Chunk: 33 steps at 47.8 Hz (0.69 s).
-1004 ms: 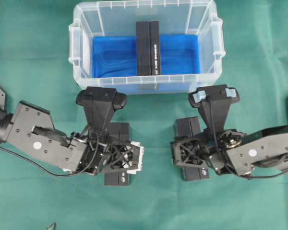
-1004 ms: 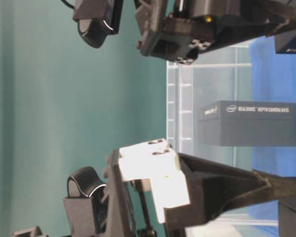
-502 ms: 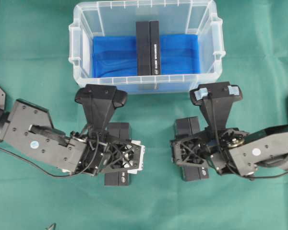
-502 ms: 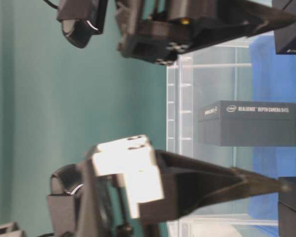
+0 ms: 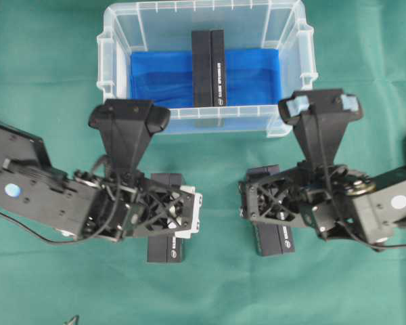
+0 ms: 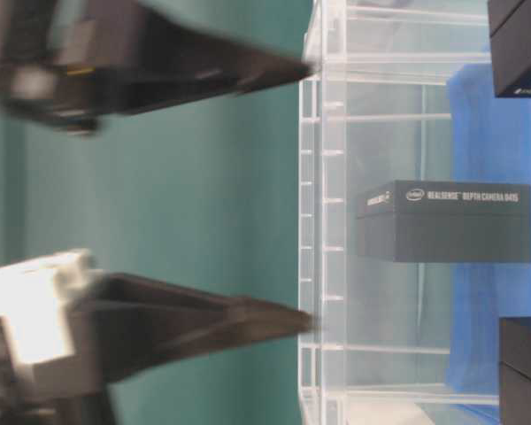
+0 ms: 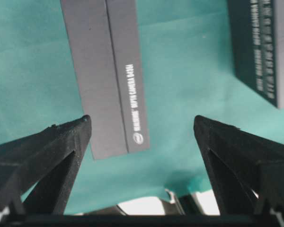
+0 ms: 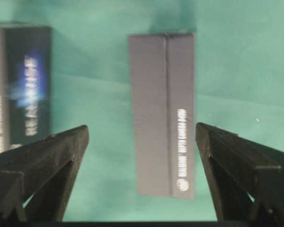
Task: Take the box out of the case with both arms.
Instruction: 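Set both boxes upright on the cloth and open both grippers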
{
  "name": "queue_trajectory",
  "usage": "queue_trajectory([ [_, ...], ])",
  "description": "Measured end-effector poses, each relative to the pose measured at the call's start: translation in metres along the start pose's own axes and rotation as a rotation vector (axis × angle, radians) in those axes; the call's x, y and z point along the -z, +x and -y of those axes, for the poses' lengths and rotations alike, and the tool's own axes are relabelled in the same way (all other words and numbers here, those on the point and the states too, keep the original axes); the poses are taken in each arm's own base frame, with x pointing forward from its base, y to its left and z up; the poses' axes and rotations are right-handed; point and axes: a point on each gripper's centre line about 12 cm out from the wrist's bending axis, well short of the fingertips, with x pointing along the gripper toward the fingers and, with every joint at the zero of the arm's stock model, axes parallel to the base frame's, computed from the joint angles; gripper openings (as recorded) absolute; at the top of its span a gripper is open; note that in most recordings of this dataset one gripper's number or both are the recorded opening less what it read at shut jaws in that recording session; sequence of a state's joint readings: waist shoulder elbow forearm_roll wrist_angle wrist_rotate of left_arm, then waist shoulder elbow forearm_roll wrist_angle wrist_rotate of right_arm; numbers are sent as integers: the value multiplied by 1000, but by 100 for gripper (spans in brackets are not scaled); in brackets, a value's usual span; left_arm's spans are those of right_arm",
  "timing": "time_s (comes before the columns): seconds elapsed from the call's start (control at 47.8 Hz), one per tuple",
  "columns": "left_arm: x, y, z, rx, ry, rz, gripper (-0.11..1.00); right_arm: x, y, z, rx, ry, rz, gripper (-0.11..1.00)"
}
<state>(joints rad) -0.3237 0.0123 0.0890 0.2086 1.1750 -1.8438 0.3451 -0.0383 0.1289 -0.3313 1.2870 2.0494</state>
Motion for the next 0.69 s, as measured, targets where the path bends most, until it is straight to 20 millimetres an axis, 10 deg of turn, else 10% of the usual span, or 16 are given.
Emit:
queue_trajectory([
  [0.69, -41, -86, 22, -23, 106, 45, 88, -35, -75, -24, -27, -93, 48, 92],
])
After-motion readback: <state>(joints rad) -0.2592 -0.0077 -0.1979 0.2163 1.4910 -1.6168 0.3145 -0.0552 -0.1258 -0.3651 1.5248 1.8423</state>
